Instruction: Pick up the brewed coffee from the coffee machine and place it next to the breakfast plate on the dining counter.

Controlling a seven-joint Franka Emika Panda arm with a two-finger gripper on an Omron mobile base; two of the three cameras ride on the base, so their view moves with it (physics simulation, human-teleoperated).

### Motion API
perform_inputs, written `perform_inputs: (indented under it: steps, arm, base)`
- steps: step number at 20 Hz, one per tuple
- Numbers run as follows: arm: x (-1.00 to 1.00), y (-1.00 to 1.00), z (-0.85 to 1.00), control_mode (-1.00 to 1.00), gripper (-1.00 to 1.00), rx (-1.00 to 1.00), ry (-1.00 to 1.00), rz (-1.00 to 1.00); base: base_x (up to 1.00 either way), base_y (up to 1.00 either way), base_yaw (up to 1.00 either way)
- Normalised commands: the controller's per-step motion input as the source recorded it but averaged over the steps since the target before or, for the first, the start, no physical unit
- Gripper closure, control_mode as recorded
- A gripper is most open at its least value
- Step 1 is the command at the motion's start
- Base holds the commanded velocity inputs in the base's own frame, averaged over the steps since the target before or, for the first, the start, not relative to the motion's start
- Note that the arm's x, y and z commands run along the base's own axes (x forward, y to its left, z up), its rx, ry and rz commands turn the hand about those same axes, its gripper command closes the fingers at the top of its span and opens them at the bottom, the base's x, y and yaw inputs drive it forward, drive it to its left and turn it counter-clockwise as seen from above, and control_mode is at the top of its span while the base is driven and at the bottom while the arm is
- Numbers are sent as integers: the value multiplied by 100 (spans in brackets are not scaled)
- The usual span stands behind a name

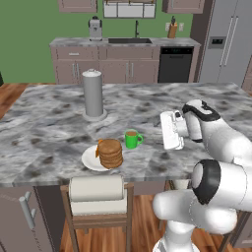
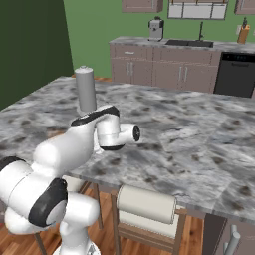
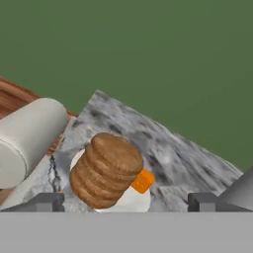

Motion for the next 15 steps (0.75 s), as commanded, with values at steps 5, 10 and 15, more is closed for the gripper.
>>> perform_inputs:
  steps: [5,10,15]
  arm:
    - [-96,-2,49,-100,-100,-2,-4,0]
    - [-36,-6,68,-100,-100,0,-4,0]
    - [-18,-14,54,-100,-100,0,-2,0]
  base:
    - [0,0,0]
    - [0,0,0]
    - [0,0,0]
